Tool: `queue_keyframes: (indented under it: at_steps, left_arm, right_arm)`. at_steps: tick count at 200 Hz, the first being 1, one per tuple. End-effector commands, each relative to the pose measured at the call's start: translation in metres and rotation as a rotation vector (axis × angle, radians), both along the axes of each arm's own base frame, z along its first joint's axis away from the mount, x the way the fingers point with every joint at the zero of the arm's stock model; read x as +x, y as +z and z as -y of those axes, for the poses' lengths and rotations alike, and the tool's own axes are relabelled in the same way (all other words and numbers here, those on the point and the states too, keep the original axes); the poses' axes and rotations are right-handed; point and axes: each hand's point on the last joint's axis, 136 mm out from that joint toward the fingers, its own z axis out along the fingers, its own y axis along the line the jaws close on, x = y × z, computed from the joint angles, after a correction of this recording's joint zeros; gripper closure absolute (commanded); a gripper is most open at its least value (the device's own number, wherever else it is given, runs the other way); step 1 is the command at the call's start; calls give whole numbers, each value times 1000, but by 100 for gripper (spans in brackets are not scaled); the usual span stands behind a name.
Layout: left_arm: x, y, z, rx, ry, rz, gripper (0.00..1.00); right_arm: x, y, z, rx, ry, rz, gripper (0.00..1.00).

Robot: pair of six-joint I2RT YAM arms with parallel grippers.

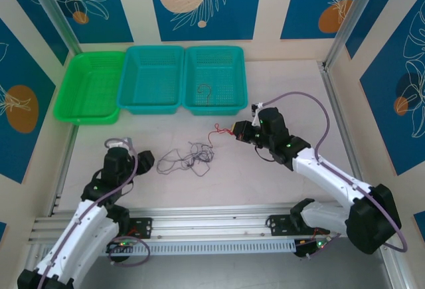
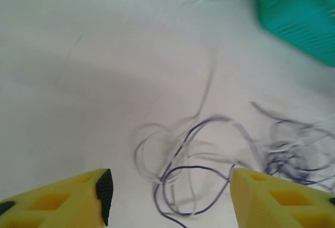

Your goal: Untangle the cables

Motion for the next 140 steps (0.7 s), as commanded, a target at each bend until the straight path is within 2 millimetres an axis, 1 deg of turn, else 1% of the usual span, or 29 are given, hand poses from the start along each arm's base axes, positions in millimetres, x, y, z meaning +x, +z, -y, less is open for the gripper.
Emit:
queue_keyframes:
  at_steps: [1,14,26,37,50,62,71,86,99,109,118,122,131,140]
  left_arm:
    - [15,80,39,-126,-195,247,35]
    - [16,112,68,-220,-328,330,35]
    - [12,135,94,-259,-444,398,34]
    - [6,148,117,-238,-541,452,33]
    - [-2,153,143,-158,-649,499,33]
    - [-7,151,166,-114,-726,502,32]
    - [-6,145,179,-105,-767,486,32]
    - [2,131,193,-83,-782,457,32]
    - [11,115,200,-52,-773,443,29]
    - [17,104,205,-36,-769,438,22]
    - [19,96,212,-36,-789,437,10]
    - [19,94,216,-38,-806,439,7]
    - [18,86,227,-49,-856,438,2]
    - [16,76,239,-56,-919,417,0]
  right_arm:
    - [-14,41,-18,7,121,108,100]
    - [-19,51,-26,5,150,128,100]
    - [-22,57,-30,2,158,132,100]
    - [-24,61,-32,6,164,132,100]
    - [-26,64,-35,11,171,131,100]
    - [-28,66,-37,10,175,125,100]
    - [-29,68,-38,13,175,119,100]
    - [-31,70,-39,19,175,109,100]
    - [-32,73,-40,26,176,107,100]
    - [-34,75,-41,39,182,104,100]
    - [-36,79,-44,57,192,105,100]
    - [-37,79,-45,66,199,99,100]
    - [-39,81,-48,85,207,94,100]
    - [-40,84,-50,105,212,93,100]
